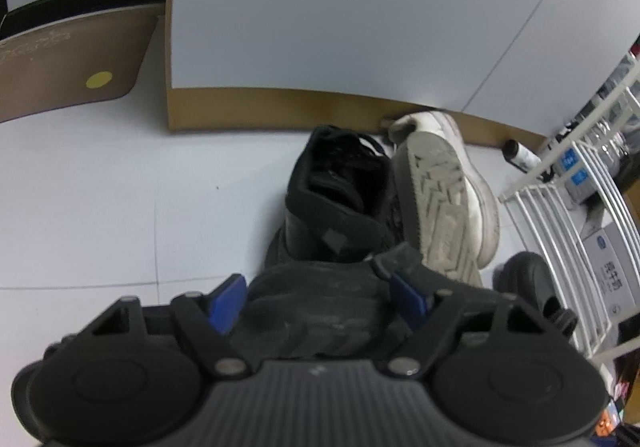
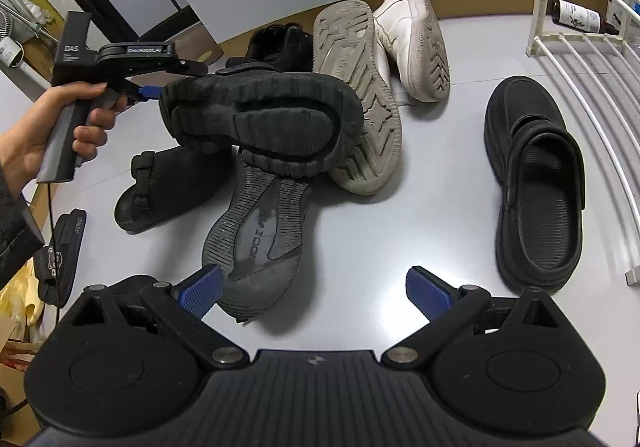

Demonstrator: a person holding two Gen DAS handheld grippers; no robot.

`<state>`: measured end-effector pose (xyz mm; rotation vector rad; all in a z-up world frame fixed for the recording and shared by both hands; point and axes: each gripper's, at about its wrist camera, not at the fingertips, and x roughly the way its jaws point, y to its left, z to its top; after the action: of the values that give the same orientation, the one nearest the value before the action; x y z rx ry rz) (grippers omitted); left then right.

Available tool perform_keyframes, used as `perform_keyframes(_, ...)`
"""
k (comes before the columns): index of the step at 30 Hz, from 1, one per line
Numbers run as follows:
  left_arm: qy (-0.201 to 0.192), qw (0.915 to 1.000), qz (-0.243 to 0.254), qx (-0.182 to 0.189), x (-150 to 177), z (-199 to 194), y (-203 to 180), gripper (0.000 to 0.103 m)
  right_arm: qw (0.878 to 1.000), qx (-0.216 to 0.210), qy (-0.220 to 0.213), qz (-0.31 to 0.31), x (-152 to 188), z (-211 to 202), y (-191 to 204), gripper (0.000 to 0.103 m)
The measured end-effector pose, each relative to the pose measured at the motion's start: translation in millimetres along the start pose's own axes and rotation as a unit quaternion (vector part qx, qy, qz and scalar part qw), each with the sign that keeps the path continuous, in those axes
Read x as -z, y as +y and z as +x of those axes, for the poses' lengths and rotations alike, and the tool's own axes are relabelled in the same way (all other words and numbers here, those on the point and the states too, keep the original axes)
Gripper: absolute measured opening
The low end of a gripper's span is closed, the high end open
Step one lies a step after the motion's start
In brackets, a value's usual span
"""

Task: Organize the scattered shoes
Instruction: 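Grasp the black clog on top of the pile with the left tool, then carry the black clog toward the shoe rack and lower it with the left tool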

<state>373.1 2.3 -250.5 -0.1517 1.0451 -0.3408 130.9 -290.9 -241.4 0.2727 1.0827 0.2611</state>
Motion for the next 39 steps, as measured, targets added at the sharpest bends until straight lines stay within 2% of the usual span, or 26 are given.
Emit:
perform_keyframes(4, 0.005, 0.9997, 0.018, 0.018, 11.8, -9.9, -8.3, 0.068, 1.000, 0.000, 0.004, 0.000, 2.0, 4.8, 1.9, 0.101)
perform_keyframes(12, 0.003, 0.9989, 0.038, 0.028, 31.9, -27.7, -15.8, 0.064, 1.000, 0.001, 0.002, -0.004, 5.7, 7.9, 5.2, 0.101)
perform_keyframes(17, 0.004, 0.9980, 0.059, 0.023, 48.2, -36.9, -26.9, 0.064, 1.000, 0.005, 0.005, -0.005, 9.2, 11.0, 5.5, 0.101)
perform_keyframes(22, -0.011, 0.9938, 0.110, 0.006, 62.8, -44.1, -41.3, 0.063, 1.000, 0.006, 0.008, -0.005, 12.5, 14.3, 5.6, 0.101)
perform_keyframes(24, -0.027, 0.9911, 0.130, -0.006, 65.7, -49.3, -46.0, 0.068, 1.000, 0.007, 0.009, -0.006, 13.8, 15.0, 5.2, 0.101)
perform_keyframes(27, -0.055, 0.9811, 0.183, -0.026, 69.1, -55.2, -60.2, 0.083, 1.000, 0.008, 0.011, -0.006, 15.7, 16.5, 4.0, 0.101)
perform_keyframes(29, -0.063, 0.9729, 0.221, -0.029, 69.8, -51.4, -70.9, 0.086, 1.000, 0.008, 0.015, -0.004, 16.4, 18.1, 1.1, 0.101)
perform_keyframes(32, -0.052, 0.9714, 0.231, -0.011, 71.2, -42.0, -77.0, 0.089, 1.000, 0.008, 0.017, -0.005, 16.8, 18.4, -1.9, 0.101)
perform_keyframes(34, -0.037, 0.9705, 0.238, 0.014, 75.8, -33.7, -81.2, 0.088, 1.000, 0.008, 0.016, -0.006, 16.8, 17.6, -3.5, 0.101)
perform_keyframes(39, 0.004, 0.9665, 0.251, 0.054, 101.2, -19.1, -92.8, 0.075, 1.000, 0.010, 0.017, -0.005, 18.3, 16.9, -9.1, 0.101)
